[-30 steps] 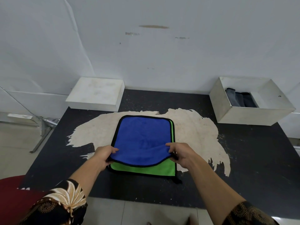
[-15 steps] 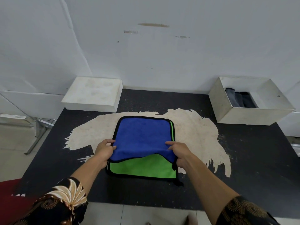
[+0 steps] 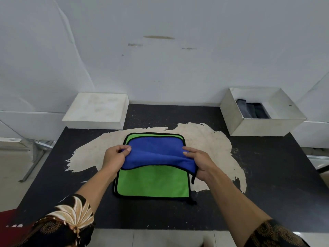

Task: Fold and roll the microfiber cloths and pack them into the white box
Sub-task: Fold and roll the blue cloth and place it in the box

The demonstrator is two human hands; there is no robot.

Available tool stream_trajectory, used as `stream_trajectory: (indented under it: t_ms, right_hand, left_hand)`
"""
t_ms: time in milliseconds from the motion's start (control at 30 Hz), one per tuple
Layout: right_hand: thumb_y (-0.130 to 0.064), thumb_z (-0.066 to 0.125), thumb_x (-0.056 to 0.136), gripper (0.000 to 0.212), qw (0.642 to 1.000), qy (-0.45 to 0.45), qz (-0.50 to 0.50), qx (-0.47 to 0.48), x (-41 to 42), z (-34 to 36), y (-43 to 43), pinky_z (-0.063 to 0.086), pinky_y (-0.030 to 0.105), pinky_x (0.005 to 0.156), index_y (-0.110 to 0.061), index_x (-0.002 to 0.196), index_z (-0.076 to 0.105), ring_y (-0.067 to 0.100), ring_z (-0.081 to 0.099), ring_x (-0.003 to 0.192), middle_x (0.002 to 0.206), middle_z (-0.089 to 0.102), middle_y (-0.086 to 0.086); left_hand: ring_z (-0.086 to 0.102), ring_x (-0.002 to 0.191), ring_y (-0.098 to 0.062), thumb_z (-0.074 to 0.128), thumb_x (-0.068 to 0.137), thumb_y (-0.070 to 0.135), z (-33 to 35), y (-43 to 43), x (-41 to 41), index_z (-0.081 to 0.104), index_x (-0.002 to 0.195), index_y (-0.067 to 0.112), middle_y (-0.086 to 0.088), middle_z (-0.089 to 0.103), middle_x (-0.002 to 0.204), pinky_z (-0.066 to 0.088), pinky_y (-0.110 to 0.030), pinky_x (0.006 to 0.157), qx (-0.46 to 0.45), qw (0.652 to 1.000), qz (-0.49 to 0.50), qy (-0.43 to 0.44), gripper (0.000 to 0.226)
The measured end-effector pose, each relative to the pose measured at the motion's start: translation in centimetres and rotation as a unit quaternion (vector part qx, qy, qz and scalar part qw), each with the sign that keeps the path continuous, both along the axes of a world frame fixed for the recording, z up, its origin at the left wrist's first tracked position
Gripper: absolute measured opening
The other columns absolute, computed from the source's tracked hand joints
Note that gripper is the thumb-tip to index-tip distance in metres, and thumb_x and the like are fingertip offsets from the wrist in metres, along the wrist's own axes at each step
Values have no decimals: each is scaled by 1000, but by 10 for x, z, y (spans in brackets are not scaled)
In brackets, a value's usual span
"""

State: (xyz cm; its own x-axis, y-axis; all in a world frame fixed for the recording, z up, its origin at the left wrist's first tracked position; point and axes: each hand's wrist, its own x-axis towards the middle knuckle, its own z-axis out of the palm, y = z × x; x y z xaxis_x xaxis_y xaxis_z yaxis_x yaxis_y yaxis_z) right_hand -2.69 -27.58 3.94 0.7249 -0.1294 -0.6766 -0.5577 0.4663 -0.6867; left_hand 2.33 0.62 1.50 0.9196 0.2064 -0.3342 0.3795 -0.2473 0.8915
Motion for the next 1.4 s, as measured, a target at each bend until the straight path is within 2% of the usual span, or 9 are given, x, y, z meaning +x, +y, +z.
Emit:
stream_trajectory:
  t_ms: [200, 433, 633, 767, 933, 1067, 1167, 1233, 1400]
  right_hand:
    - [10, 52, 91, 42, 997, -44, -64, 14, -24, 30, -38, 58, 31, 56, -9, 127, 62, 31, 70, 82, 119, 64, 19]
    - [10, 56, 85, 50, 992, -36, -116, -45, -53, 56, -113, 57, 33, 56, -17, 126, 64, 32, 66, 91, 127, 55, 11]
    - [10, 57, 86, 59, 985, -84, -138, -66, -45, 90, -183, 57, 29, 54, -15, 140, 52, 27, 66, 93, 135, 52, 13]
    - [7, 58, 87, 75, 975, -157, -139, -77, -41, 116, -241, 58, 30, 56, -30, 149, 39, 22, 71, 81, 133, 46, 9]
    - [5, 59, 88, 75, 969, -170, -103, -150, -65, 95, -304, 59, 29, 65, -34, 148, 39, 20, 65, 100, 127, 49, -1]
    - [1, 63, 89, 65, 983, -57, -71, -157, -82, 15, -329, 58, 43, 84, -29, 144, 43, 24, 65, 100, 126, 52, -2]
    - [-1, 69, 85, 51, 978, 54, -2, -201, -94, -57, -340, 58, 42, 81, -6, 132, 52, 26, 69, 92, 118, 67, 11]
    - [-5, 74, 79, 54, 966, 91, 57, -234, -100, -98, -354, 60, 43, 80, -4, 129, 55, 25, 71, 90, 112, 70, 12]
    - [-3, 72, 82, 67, 930, 114, 142, -319, -109, -85, -360, 55, 35, 75, -12, 140, 41, 23, 61, 101, 131, 57, 9]
  left_hand:
    - [62, 107, -22, 48, 92, -10, 28, -48, 10, 73, 106, 21, -5, 66, 119, 51, -33, 93, -38, 995, -88, -16, 42]
    - [62, 94, -24, 51, 96, -2, 38, -122, 3, 68, 122, 17, -8, 62, 123, 50, -26, 73, -72, 990, -122, 29, 36]
    - [57, 106, -20, 54, 96, 0, 61, -199, 12, 60, 130, 7, -11, 58, 133, 45, -25, 88, -81, 987, -137, -14, 35]
    - [59, 106, -15, 54, 96, -1, 97, -255, 20, 60, 132, 10, -6, 60, 127, 45, -19, 88, -90, 983, -136, -80, 38]
    - [59, 115, -13, 54, 95, -2, 84, -306, -4, 60, 132, 13, 1, 61, 126, 45, -22, 97, -55, 983, -134, -113, 40]
    - [56, 120, -16, 55, 95, -1, 24, -328, -40, 58, 127, 12, 0, 60, 128, 45, -32, 101, -45, 994, -99, -19, 34]
    - [60, 112, -28, 63, 93, 5, -32, -332, -71, 49, 134, 6, -13, 60, 127, 51, -41, 93, -23, 987, -61, 149, 44]
    - [59, 108, -29, 65, 91, 7, -55, -336, -92, 43, 137, 7, -13, 58, 123, 52, -40, 87, -28, 974, -55, 217, 51]
    - [61, 100, -23, 63, 88, 0, -71, -348, -113, 43, 133, 8, -9, 60, 117, 52, -32, 73, 10, 976, -40, 212, 50]
